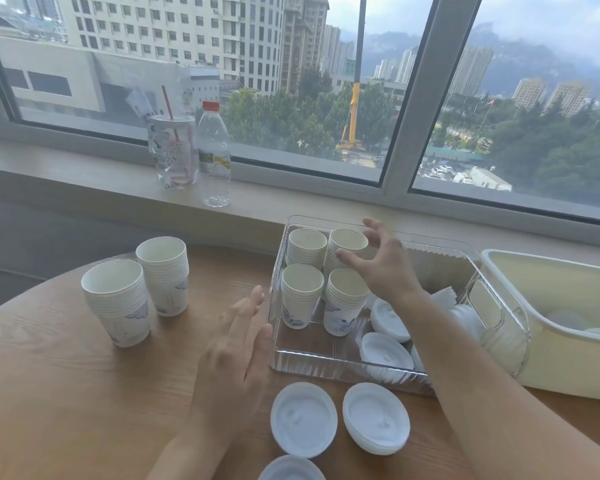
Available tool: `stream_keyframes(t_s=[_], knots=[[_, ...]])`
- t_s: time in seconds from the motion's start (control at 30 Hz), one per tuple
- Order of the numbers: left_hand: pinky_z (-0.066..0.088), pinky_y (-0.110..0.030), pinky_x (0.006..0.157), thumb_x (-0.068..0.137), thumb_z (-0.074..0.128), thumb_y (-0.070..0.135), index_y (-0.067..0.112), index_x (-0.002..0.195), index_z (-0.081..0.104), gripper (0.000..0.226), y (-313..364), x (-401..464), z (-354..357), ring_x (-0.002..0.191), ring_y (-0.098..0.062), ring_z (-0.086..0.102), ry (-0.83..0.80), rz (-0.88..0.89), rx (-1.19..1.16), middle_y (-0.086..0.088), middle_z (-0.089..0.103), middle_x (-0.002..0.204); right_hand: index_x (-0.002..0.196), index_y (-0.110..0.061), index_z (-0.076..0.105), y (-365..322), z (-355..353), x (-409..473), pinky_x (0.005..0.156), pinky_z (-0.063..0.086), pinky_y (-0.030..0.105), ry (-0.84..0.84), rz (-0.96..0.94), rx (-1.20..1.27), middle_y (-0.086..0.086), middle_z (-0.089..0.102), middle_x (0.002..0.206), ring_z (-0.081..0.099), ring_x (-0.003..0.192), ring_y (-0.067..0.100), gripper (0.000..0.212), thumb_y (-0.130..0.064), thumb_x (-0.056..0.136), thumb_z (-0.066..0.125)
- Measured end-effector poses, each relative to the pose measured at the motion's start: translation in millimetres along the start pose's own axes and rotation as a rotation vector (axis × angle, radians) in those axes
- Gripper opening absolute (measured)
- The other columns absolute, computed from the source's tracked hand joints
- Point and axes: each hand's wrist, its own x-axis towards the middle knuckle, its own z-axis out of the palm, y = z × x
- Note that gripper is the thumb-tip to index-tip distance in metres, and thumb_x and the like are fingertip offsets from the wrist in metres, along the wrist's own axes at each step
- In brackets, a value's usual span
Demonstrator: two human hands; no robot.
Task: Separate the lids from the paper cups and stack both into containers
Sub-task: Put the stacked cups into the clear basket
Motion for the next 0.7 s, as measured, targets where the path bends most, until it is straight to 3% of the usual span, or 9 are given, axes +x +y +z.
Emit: stream_keyframes(t_s=[0.13,0.23,0.37,0.5,0.6,0.7], knots=[[0.049,-0.03,0.1,0.103,0.05,0.039,0.022,0.146,0.056,0.046,4,4,-27,0.118,-0.004,0.061,0.065,0.024,0.011,0.016,0.062,0.132,0.152,-0.021,0.047,-34,-2,-28,0.112,0.034,0.026,0.087,-0.185,-0.07,0.0,0.056,0.146,0.05,0.137,0.016,0.075,-0.035,0.088,0.083],[0.051,-0.031,0.094,0.1,0.056,0.034,0.02,0.138,0.062,0.041,0,7,-57,0.109,-0.003,0.062,0.141,0.079,0.079,0.014,0.064,0.121,0.149,-0.023,0.05,-75,11,-60,0.115,0.032,0.024,0.06,-0.338,-0.044,-0.008,0.055,0.142,0.048,0.134,0.007,0.068,-0.033,0.09,0.081],[0.05,-0.041,0.096,0.095,0.062,0.028,0.01,0.131,0.066,0.04,-24,4,-97,0.108,-0.023,0.062,0.365,0.108,0.303,-0.002,0.066,0.122,0.15,-0.027,0.05,-113,52,-83,0.116,0.043,0.037,-0.078,-0.397,0.088,-0.014,0.056,0.141,0.05,0.134,0.002,0.069,-0.04,0.088,0.079],[0.038,-0.043,0.105,0.088,0.068,0.038,0.006,0.143,0.055,0.064,-50,7,-121,0.119,-0.036,0.052,0.487,-0.041,0.403,-0.015,0.058,0.134,0.155,-0.028,0.043,-134,103,-90,0.115,0.045,0.03,-0.223,-0.343,0.181,-0.015,0.052,0.147,0.051,0.134,-0.002,0.075,-0.035,0.09,0.081],[0.039,-0.042,0.113,0.087,0.076,0.049,0.022,0.158,0.038,0.084,-65,9,-119,0.138,-0.027,0.044,0.404,-0.21,0.222,-0.006,0.048,0.146,0.158,-0.031,0.036,-137,140,-86,0.119,0.041,0.035,-0.313,-0.262,0.223,-0.012,0.046,0.154,0.048,0.138,0.003,0.083,-0.033,0.089,0.082],[0.041,-0.035,0.107,0.081,0.087,0.038,0.044,0.16,0.026,0.1,-81,9,-114,0.139,-0.016,0.045,0.34,-0.325,0.079,0.0,0.043,0.145,0.162,-0.028,0.029,-132,174,-77,0.124,0.034,0.04,-0.301,-0.203,0.214,-0.009,0.037,0.16,0.039,0.147,0.011,0.09,-0.027,0.089,0.082]])
